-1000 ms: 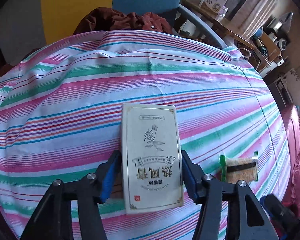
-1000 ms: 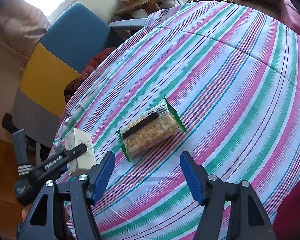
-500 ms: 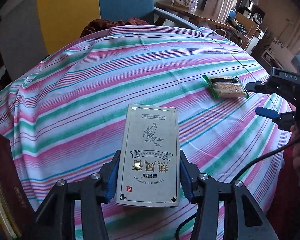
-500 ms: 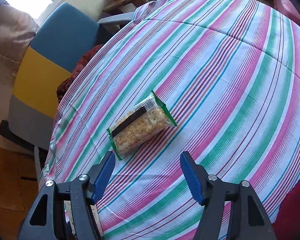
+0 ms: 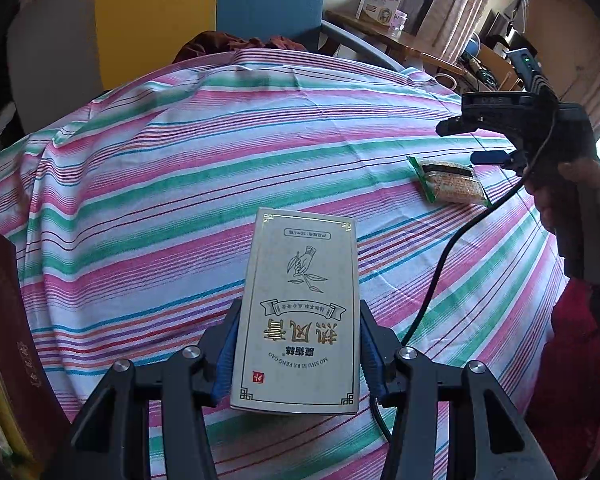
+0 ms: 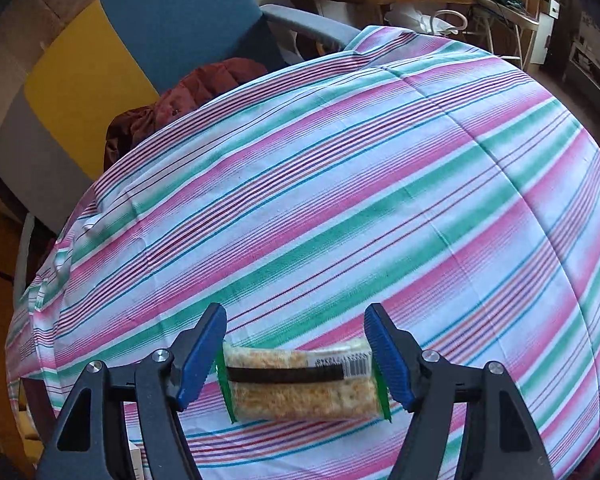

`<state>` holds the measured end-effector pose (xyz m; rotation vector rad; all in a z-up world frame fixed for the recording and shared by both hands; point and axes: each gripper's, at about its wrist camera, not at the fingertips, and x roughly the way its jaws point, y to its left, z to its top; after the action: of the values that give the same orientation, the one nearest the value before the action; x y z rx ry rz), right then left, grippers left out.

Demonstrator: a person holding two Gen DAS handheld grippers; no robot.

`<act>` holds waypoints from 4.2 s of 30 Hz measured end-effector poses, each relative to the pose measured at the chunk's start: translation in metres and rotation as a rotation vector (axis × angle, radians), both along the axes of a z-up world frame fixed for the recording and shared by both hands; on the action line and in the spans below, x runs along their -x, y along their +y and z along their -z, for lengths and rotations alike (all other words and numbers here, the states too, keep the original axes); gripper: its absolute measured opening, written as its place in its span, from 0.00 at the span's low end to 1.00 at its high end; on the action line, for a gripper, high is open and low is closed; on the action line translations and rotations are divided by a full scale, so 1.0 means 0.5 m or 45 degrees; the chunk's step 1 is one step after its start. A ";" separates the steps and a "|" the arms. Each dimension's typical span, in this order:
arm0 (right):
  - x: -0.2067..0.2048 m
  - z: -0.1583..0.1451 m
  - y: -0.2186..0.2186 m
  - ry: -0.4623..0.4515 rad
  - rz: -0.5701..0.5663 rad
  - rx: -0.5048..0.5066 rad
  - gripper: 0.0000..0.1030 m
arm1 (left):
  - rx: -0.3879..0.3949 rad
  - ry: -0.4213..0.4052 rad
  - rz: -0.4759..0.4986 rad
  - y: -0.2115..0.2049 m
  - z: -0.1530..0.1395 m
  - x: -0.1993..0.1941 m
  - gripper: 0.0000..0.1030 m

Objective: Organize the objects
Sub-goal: 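Grasp the white printed box with the left tool while the right tool grasps the cracker packet, then carry the white box into the gold tray and open the left tool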

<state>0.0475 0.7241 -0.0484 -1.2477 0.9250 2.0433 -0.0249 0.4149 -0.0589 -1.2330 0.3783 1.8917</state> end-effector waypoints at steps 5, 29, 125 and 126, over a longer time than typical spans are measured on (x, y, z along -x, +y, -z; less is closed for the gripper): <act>0.011 0.037 -0.007 -0.047 -0.052 0.071 0.70 | -0.006 -0.005 0.001 -0.002 0.000 0.000 0.51; -0.048 0.041 -0.270 -0.271 -0.348 -0.139 0.39 | -0.056 0.006 -0.069 -0.093 -0.031 -0.016 0.50; -0.030 0.035 -0.358 -0.319 -0.443 -0.379 0.37 | -0.049 0.278 -0.790 -0.597 -0.123 0.099 0.72; -0.030 0.032 -0.365 -0.316 -0.447 -0.363 0.37 | -0.046 0.297 -0.787 -0.606 -0.126 0.087 0.72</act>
<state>0.0623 0.5418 -0.0645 -1.5367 0.3017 2.1212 -0.0683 0.1118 0.0041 -1.1926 0.0792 2.5676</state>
